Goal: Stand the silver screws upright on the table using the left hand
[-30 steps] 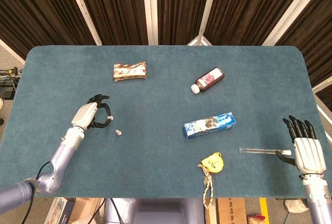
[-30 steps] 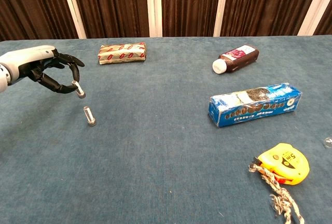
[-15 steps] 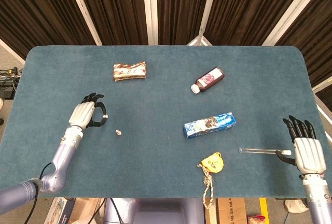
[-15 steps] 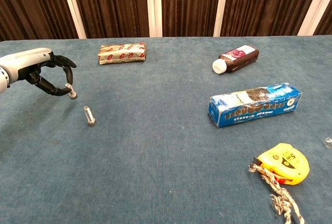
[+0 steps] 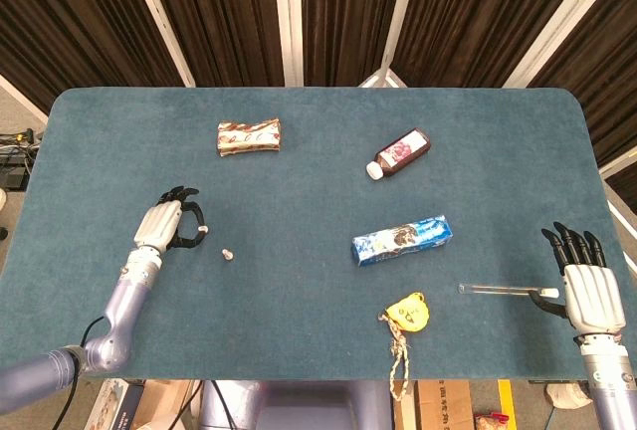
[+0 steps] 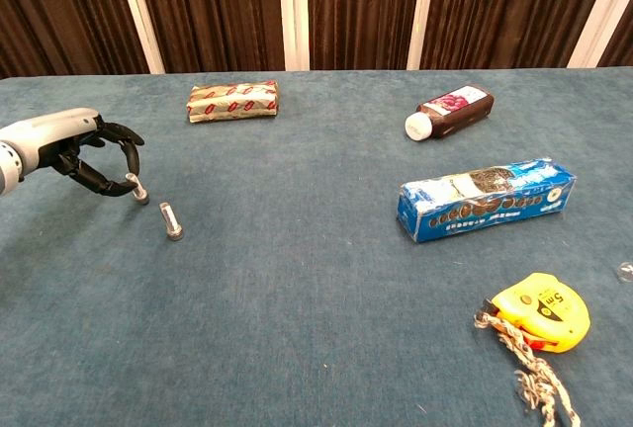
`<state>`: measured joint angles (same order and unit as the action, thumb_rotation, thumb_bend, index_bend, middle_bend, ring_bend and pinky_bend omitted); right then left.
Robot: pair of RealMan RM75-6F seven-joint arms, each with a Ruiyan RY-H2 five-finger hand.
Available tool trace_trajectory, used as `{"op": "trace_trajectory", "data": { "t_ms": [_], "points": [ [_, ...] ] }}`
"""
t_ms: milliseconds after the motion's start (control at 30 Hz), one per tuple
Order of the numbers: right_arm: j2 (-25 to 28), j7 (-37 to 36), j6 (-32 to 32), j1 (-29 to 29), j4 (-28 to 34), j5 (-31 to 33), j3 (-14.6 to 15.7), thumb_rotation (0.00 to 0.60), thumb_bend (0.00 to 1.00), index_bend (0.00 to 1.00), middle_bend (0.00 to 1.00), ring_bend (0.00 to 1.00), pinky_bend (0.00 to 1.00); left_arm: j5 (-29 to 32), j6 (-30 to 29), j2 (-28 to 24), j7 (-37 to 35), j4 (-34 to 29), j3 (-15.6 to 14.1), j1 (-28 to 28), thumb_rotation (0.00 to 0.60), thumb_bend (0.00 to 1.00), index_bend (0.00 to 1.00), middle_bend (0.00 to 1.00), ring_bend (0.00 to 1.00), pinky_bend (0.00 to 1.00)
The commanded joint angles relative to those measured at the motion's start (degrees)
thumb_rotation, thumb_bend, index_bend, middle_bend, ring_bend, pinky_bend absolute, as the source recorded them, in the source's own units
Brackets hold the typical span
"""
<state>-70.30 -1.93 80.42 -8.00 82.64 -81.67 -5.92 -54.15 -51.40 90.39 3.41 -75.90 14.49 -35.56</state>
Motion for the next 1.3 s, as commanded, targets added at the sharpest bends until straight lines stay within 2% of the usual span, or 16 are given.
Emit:
{"op": "trace_trajectory", "data": {
  "t_ms": [33,200,500,633,700,767,900,1000,1100,1167,1300],
  "points": [
    [0.0,0.0,0.0,0.0,0.0,0.0,0.0,0.600,0.17,0.15,0.09,0.10,0.00,0.1,0.4,-0.1,-0.6,0.4,0.1,0.1,0.600,0.49,0.55,0.12,0.00,0.00],
    [-0.1,0.2,-0.1,-0.1,0.0,-0.1,0.1,0.600,0.17,0.15,0.09,0.10,0.00,-0.2,0.8,-0.8,-1.2,0.2,0.0,0.2,0.600,0.47,0.53,0.12,0.00,0.00],
    [-0.3,0.5,0.0,-0.1,0.0,-0.2,0.1,0.600,0.17,0.15,0.09,0.10,0.00,0.4,2.1,-1.9,-0.3,-0.4,-0.6,-0.2,0.600,0.45,0.38,0.09,0.00,0.00],
    [-0.4,0.5,0.1,-0.1,-0.1,-0.2,0.1,0.600,0.17,0.15,0.09,0.10,0.00,-0.7,1.8,-3.3,-0.8,-2.5,-0.4,-0.1,0.600,0.45,0.31,0.09,0.00,0.00],
    [-0.4,0.6,0.0,-0.1,-0.1,-0.3,0.2,0.600,0.17,0.15,0.09,0.10,0.00,-2.7,-0.2,-4.8,-1.3,-5.2,0.3,0.2,0.600,0.45,0.29,0.08,0.00,0.00],
    [-0.5,0.6,-0.1,-0.2,-0.1,-0.3,0.2,0.600,0.17,0.15,0.09,0.10,0.00,-5.3,-3.4,-6.4,-1.1,-8.0,0.7,0.9,0.600,0.44,0.29,0.08,0.00,0.00],
    [-0.5,0.8,0.2,-0.2,0.0,-0.6,0.3,0.600,0.17,0.15,0.09,0.10,0.00,-11.4,-15.0,-10.7,4.1,-15.6,0.6,4.2,0.600,0.44,0.29,0.05,0.00,0.00],
    [-0.4,1.1,0.4,-0.1,0.3,-0.9,0.4,0.600,0.17,0.15,0.09,0.10,0.00,-13.8,-25.7,-15.3,14.2,-23.4,-1.7,9.3,0.600,0.44,0.28,0.04,0.00,0.00],
    [-0.2,1.6,0.6,0.0,0.6,-1.0,0.4,0.600,0.17,0.15,0.09,0.10,0.00,-14.9,-33.9,-17.9,20.8,-28.6,-4.3,14.3,0.600,0.44,0.27,0.04,0.00,0.00],
    [-0.1,1.9,0.9,0.0,0.7,-1.1,0.4,0.600,0.17,0.15,0.09,0.10,0.00,-16.4,-38.0,-19.8,21.2,-30.9,-6.9,18.0,0.600,0.44,0.27,0.04,0.00,0.00],
    [0.5,1.7,1.5,0.3,0.9,-1.1,0.2,0.600,0.17,0.15,0.09,0.10,0.00,-19.5,-41.0,-23.0,14.9,-31.4,-10.3,22.8,0.600,0.44,0.27,0.04,0.00,0.00]
  ]
}}
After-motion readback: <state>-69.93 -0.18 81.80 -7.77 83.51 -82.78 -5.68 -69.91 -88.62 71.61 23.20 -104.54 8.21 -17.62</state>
